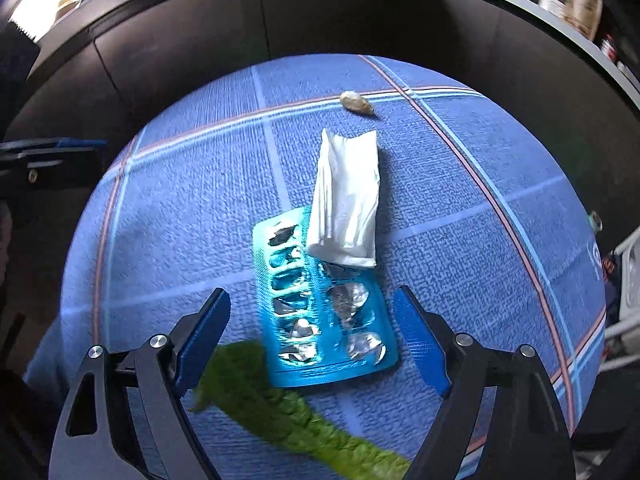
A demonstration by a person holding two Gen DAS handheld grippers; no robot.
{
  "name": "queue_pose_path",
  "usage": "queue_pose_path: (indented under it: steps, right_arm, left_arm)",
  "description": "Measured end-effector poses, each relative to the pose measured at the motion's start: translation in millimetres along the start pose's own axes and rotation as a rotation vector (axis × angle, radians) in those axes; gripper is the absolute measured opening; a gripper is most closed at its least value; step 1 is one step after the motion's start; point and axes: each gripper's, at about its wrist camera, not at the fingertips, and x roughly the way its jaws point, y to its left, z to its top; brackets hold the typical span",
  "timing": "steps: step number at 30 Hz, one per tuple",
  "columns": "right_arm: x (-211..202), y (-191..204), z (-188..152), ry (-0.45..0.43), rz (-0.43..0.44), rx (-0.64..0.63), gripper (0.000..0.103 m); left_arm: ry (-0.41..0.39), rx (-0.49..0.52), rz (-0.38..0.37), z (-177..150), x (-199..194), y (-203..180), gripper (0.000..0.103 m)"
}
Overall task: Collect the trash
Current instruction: 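Grasp the blue blister pack with the right gripper while the left gripper grasps the white tissue, then lift the blister pack and tissue and carry both to the white bucket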
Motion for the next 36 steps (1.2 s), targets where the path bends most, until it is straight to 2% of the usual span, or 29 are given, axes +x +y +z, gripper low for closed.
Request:
queue_pose_path:
  steps: [6, 8, 16, 18, 21, 24, 26, 27, 29, 31, 36]
  right_arm:
    - [7.7, -0.8, -1.0, -0.003, 0.008, -0.045, 0.075]
    - [5.1, -0.4, -1.5, -0.017, -0.001, -0.054, 0.064]
    - [0.2, -1.4, -12.6, -0.053, -0.016, -0.025, 0.064]
    - [-1.2, -2.5, -14.6, -0.057, -0.018, -0.016, 0.064]
    - [-4.4, -4.8, -20.3, -0.069, -0.02, -0.003, 0.064]
    - [-8.3, -8.7, -26.5, -0.084, -0.02, 0.016, 0.064]
    - [-10.6, -10.9, -29.8, -0.092, -0.021, 0.026, 0.064]
    - [-11.8, -11.4, -31.1, -0.096, -0.021, 0.03, 0.064]
    - [-12.6, -12.0, -32.2, -0.1, -0.025, 0.039, 0.064]
    - [-13.7, -13.1, -33.5, -0.101, -0.022, 0.045, 0.064]
    - [-22.0, -11.6, -32.5, -0.137, -0.03, 0.069, 0.064]
  left_arm:
    - [0.042, 0.024, -0.056, 13.0, 24.9, -16.3, 0.083]
    - [0.051, 0.025, -0.081, 18.6, 31.9, -21.3, 0.082]
    - [0.131, -0.049, -0.239, 47.9, 84.7, -46.3, 0.075]
    - [0.161, -0.083, -0.249, 53.2, 103.4, -51.8, 0.073]
    - [0.175, -0.104, -0.224, 59.4, 121.9, -58.3, 0.067]
    - [0.171, -0.127, -0.203, 64.8, 133.5, -62.3, 0.058]
    - [0.176, -0.139, -0.192, 68.5, 139.9, -64.8, 0.044]
    - [0.176, -0.141, -0.183, 70.1, 143.3, -66.6, 0.041]
    - [0.177, -0.126, -0.158, 73.0, 147.8, -70.8, 0.02]
    - [0.183, -0.107, -0.143, 73.9, 152.9, -76.9, 0.007]
    - [0.116, -0.088, -0.125, 77.5, 132.9, -85.5, 0.005]
